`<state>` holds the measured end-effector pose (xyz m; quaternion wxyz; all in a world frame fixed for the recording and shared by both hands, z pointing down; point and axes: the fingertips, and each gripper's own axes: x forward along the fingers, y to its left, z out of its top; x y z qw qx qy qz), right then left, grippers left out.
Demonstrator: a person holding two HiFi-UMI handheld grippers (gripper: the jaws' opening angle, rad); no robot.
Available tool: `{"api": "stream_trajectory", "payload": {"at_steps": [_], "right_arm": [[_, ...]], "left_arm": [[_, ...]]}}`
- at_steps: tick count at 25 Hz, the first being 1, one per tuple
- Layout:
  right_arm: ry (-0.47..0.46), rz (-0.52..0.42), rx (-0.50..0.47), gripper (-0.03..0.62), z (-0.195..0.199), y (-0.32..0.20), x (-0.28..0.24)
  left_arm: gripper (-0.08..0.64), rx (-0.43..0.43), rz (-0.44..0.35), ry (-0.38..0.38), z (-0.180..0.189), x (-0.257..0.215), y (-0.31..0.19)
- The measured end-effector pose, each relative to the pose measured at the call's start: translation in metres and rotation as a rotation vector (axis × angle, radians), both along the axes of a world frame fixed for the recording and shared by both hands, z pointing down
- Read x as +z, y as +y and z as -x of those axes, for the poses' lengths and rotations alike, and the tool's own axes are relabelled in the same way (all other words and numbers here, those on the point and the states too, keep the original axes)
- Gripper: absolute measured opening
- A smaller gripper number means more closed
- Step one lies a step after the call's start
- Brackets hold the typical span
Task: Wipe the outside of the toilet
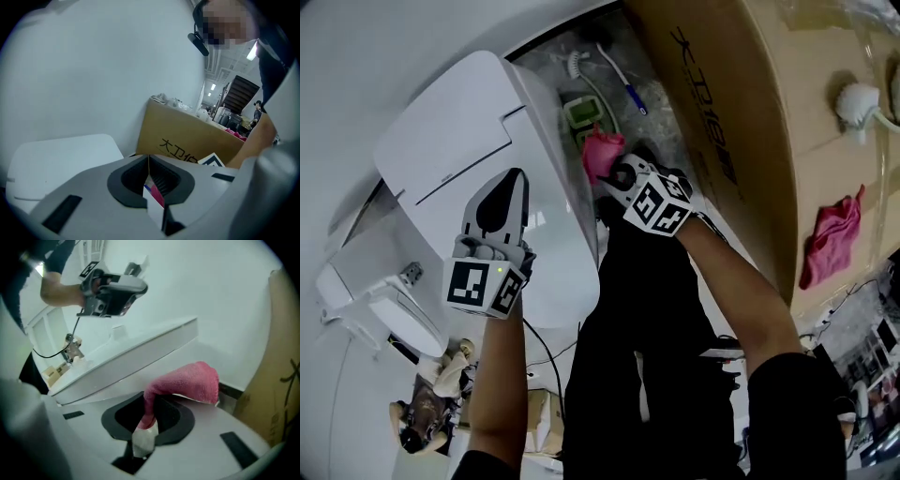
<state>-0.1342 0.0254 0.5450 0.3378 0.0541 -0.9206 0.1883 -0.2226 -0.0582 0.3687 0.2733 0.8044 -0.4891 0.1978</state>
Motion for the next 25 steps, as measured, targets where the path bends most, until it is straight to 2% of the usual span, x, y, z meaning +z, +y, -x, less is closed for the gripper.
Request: {"api": "stream_trajectory", "payload": {"at_steps": [2,5,12,15,21,25], "right_arm": [[-0.012,-0.073,0.07,0.075,0.011,-0.051,-0.012],[-0.031,-0.144,0.125,0.075,0.035,-0.11,-0.02],[0.001,-0.191,0.138,0.075,0.076,-0.195,0.014],[0.032,-0.209,0.09,0.075,0.093,-0.211,0.035],[0.112,-0.269,-0.095,0.077,0.11,-0.218,0.074],[0.125,-0.31,-0.192,0.075,0.118,-0.221,0.084]], "left_arm": [[0.018,0.007,-0.013,-0.019,0.004,-0.002,-0.02],[0.018,0.002,-0.022,-0.041,0.012,-0.002,-0.049],[0.018,0.006,0.008,-0.063,0.024,0.019,-0.097],[0.018,0.015,0.013,-0.076,0.027,0.026,-0.115],[0.018,-0.011,0.02,-0.07,0.03,0.039,-0.144],[0.018,-0.018,0.023,-0.061,0.032,0.044,-0.151]]}}
